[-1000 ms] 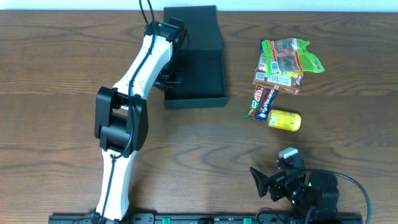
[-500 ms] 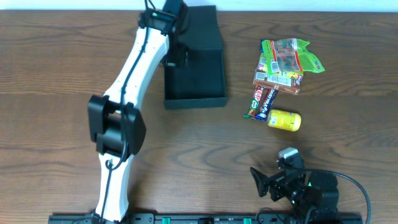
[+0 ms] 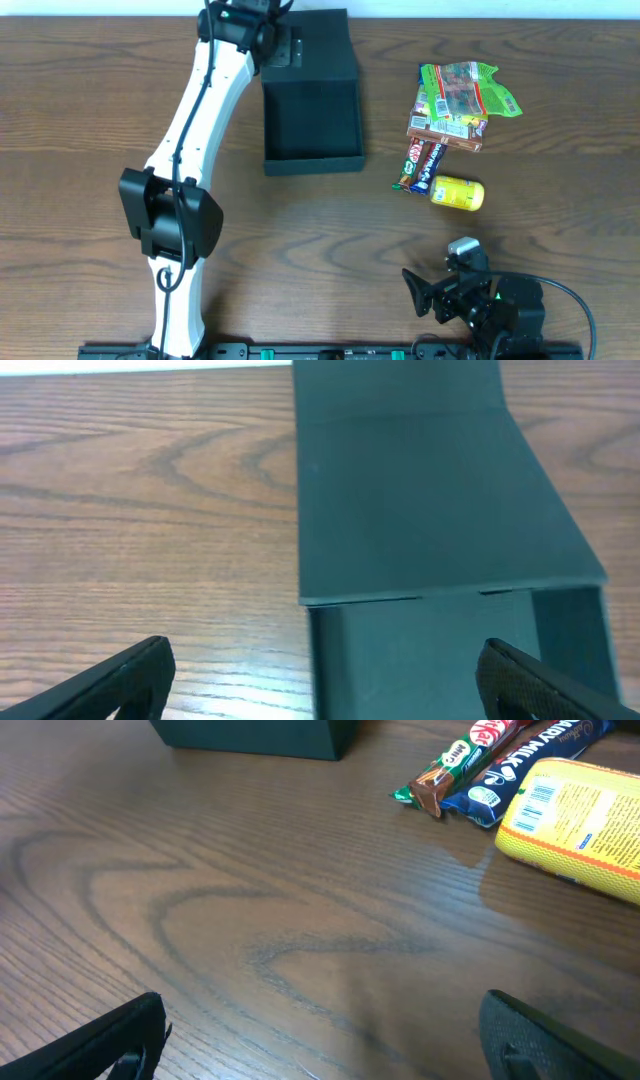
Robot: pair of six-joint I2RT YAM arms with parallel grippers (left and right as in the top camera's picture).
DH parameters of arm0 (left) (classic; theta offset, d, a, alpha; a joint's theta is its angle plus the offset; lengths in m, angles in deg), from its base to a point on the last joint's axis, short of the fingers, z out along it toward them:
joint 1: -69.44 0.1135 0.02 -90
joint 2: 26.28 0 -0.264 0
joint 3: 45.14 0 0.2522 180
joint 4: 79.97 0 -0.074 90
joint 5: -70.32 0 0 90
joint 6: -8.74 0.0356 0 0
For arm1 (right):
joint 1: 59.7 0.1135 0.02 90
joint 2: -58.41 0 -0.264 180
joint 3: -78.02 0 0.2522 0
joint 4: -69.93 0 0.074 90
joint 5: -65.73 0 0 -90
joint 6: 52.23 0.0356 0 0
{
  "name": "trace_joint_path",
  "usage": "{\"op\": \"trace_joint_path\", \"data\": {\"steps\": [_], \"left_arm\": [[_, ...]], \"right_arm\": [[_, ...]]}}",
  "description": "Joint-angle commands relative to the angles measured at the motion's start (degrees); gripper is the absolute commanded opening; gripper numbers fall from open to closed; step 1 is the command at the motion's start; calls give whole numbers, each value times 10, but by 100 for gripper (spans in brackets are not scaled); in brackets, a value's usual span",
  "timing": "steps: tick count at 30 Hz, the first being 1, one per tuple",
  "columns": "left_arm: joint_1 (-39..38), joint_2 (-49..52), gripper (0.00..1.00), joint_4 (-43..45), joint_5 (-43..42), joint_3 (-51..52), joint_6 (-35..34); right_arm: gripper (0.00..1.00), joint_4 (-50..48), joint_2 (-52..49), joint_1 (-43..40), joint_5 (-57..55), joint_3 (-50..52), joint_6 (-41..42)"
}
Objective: Pack container
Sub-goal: 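Rotate the box with the left gripper to face the table center, then reach the right gripper to the green candy bags on the pile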
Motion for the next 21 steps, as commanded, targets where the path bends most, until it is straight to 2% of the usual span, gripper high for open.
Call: {"op": "trace_joint_path", "data": {"steps": [1, 10, 12, 17, 21], "left_arm": [[11, 1, 98, 1, 11, -7, 8], [19, 1, 98, -1, -9, -6, 8], [19, 1, 97, -3, -14, -6, 8], [19, 1, 97, -3, -18, -6, 8], [19, 1, 96, -3, -19, -6, 8]], "right_arm": [[99, 2, 3, 8, -2, 3, 8], [99, -10, 3, 8, -11, 3, 8], [99, -50, 3, 8, -7, 3, 9], [99, -263, 3, 8, 49, 3, 64], [99, -290, 3, 8, 58, 3, 78]]}}
